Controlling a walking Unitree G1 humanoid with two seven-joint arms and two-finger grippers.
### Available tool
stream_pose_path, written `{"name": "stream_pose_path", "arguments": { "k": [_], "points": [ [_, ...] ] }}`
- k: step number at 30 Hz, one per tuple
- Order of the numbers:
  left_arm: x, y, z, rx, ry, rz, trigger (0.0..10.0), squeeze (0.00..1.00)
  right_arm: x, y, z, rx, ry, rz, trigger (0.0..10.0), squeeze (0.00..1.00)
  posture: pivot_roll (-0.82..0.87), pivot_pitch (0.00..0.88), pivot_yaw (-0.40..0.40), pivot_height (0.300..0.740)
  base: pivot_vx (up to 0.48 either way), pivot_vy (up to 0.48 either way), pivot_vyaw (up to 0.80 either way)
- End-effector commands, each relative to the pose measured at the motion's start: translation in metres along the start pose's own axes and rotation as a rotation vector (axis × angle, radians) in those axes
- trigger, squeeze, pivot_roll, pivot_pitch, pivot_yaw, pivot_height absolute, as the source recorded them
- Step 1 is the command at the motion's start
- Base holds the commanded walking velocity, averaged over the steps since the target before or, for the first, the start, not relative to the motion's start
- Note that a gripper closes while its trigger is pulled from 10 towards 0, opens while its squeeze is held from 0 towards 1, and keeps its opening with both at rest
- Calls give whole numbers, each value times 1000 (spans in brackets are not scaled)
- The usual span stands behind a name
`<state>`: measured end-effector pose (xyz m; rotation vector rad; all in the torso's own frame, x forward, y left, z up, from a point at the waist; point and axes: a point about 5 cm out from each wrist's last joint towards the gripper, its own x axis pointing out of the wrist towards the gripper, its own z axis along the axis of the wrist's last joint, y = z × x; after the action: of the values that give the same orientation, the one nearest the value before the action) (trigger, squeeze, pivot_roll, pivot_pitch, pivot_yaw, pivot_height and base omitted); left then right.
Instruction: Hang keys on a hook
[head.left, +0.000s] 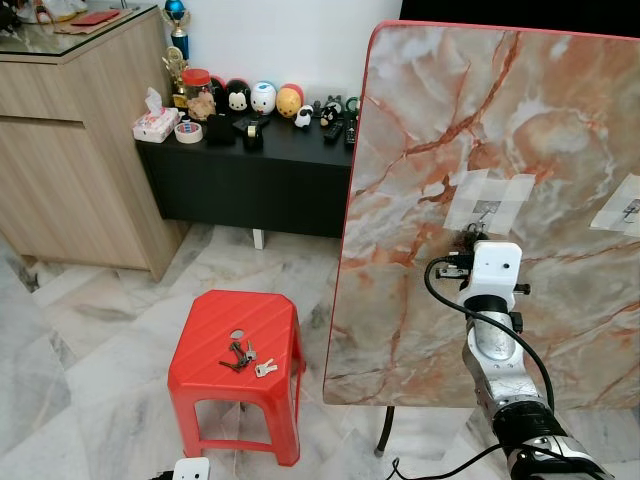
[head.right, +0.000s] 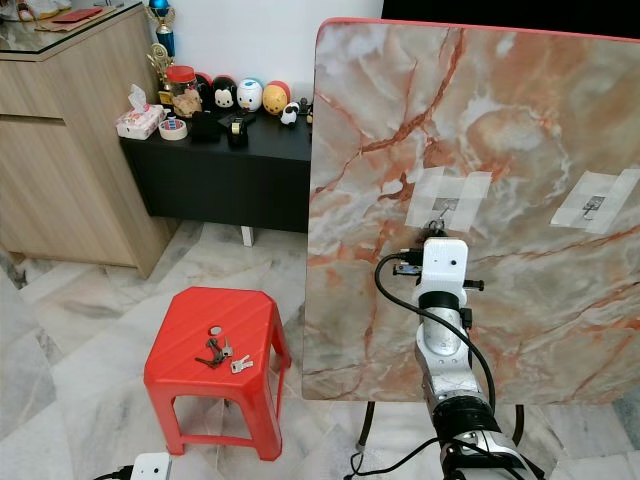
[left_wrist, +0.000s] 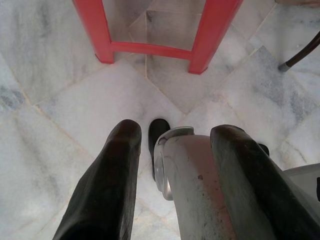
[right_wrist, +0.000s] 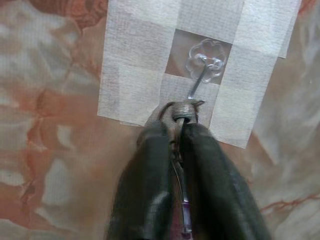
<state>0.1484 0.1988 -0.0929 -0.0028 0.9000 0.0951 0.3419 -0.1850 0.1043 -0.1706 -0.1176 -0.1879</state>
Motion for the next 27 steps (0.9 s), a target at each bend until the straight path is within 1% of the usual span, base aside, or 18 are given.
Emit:
{"name": "stream_pose_path", "arguments": {
  "k": [1, 8, 9, 10, 11, 12, 13, 19, 27],
  "points": [
    [-2, -3, -8, 23, 40, -12, 10000, 0, 2, -1, 4, 9, -16, -2, 10000, 890, 97, 0, -85, 740, 0, 0, 0],
    [-2, -2, -8, 25, 41, -16, 10000, 0, 1, 4, 7, 33, -40, 45, 10000, 867, 96, 0, -85, 740, 0, 0, 0],
    [-2, -2, -9, 25, 42, -16, 10000, 0, -1, 5, 6, 31, -41, 54, 10000, 839, 96, 0, -85, 740, 0, 0, 0],
    [-2, -2, -9, 25, 42, -16, 10000, 0, -1, 5, 6, 31, -41, 54, 10000, 839, 96, 0, -85, 740, 0, 0, 0],
    [-2, -1, -9, 25, 43, -16, 10000, 0, -2, 6, 6, 27, -41, 73, 10000, 780, 95, 0, -85, 740, 0, 0, 0],
    [-2, -1, -10, 26, 44, -16, 10000, 0, -3, 7, 5, 22, -44, 87, 10000, 494, 95, 0, -85, 740, 0, 0, 0],
    [-2, -1, -10, 26, 44, -16, 10000, 0, -4, 8, 5, 18, -46, 95, 10000, 0, 95, 0, -85, 740, 0, 0, 0],
    [-3, 0, -11, 27, 50, -17, 10000, 0, -12, 11, -1, 13, -37, 165, 10000, 0, 95, 0, -85, 740, 0, 0, 0],
    [-4, 1, -15, 28, 63, -15, 10000, 0, -20, 6, -11, 29, -5, 176, 10000, 0, 92, 0, -86, 740, 0, 0, 0]
  ]
}}
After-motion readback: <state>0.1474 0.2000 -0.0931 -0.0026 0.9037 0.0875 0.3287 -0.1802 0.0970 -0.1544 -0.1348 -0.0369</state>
